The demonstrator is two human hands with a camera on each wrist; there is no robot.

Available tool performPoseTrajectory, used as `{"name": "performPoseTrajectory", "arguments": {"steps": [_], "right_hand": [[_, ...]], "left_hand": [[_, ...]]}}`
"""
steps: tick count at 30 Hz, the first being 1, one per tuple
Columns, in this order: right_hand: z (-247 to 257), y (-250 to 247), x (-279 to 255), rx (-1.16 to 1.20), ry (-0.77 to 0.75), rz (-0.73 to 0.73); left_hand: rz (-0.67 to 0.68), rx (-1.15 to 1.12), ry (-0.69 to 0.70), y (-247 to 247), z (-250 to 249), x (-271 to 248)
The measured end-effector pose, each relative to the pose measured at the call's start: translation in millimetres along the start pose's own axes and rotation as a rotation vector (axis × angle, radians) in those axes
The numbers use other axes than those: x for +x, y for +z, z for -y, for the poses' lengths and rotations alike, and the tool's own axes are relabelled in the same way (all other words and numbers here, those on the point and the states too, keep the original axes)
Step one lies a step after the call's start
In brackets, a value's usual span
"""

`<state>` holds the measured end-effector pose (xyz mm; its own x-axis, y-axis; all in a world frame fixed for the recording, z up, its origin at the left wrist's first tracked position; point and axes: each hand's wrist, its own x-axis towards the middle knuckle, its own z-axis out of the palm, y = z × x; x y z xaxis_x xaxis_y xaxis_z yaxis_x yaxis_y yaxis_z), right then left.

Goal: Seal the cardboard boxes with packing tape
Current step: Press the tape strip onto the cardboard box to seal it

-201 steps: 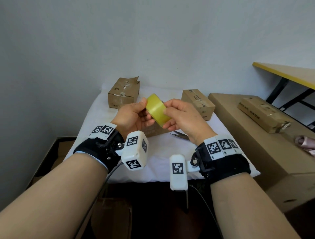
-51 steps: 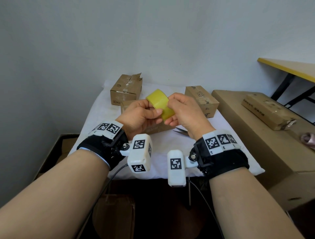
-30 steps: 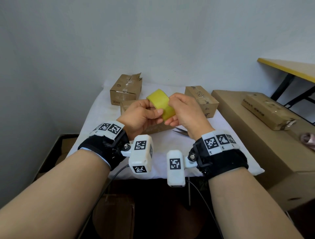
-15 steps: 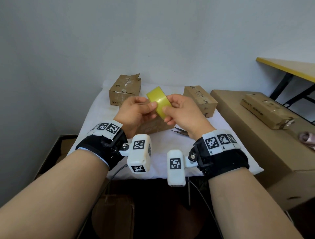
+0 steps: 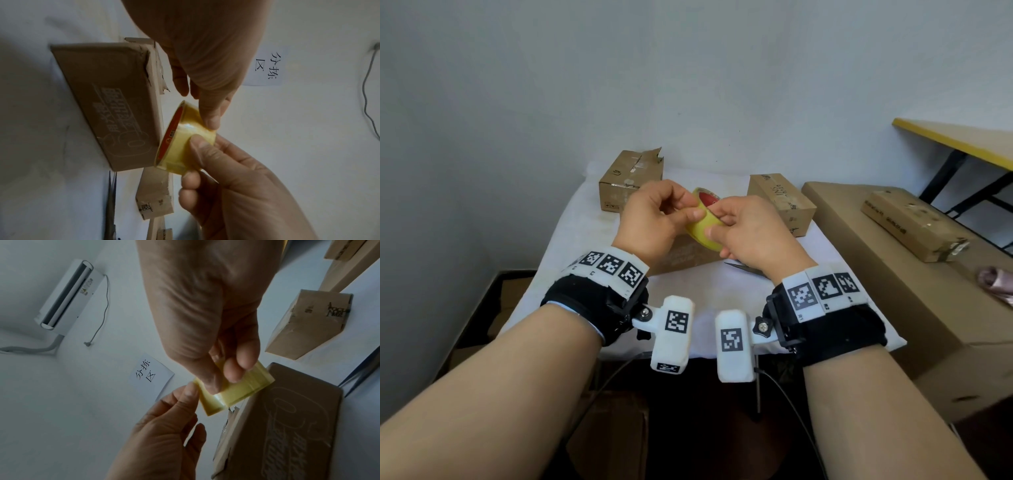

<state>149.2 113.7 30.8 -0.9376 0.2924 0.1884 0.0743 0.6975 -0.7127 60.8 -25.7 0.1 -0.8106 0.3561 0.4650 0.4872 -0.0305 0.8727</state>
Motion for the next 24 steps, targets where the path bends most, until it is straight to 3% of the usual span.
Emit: {"name": "performPoseTrajectory", "arguments": {"steps": [8, 16, 20, 24], "right_hand": [[0.3, -1.4, -1.4, -0.074, -0.017, 0.021], [-2.8, 1.2, 2.6, -0.026, 0.021, -0.036], [-3.3, -3.4, 2.1, -0.017, -0.027, -0.054], [-2.1, -5.9, 1.6, 0.010, -0.074, -0.035]], "left_hand": [[0.032, 0.260, 0.090, 4.6, 10.5, 1.9], [0.103, 0.364, 0.150, 4.7, 3.2, 0.0], [0.167, 0.482, 0.242, 4.1, -3.8, -2.1], [0.194, 0.453, 0.267, 1.2, -6.5, -2.2]]}}
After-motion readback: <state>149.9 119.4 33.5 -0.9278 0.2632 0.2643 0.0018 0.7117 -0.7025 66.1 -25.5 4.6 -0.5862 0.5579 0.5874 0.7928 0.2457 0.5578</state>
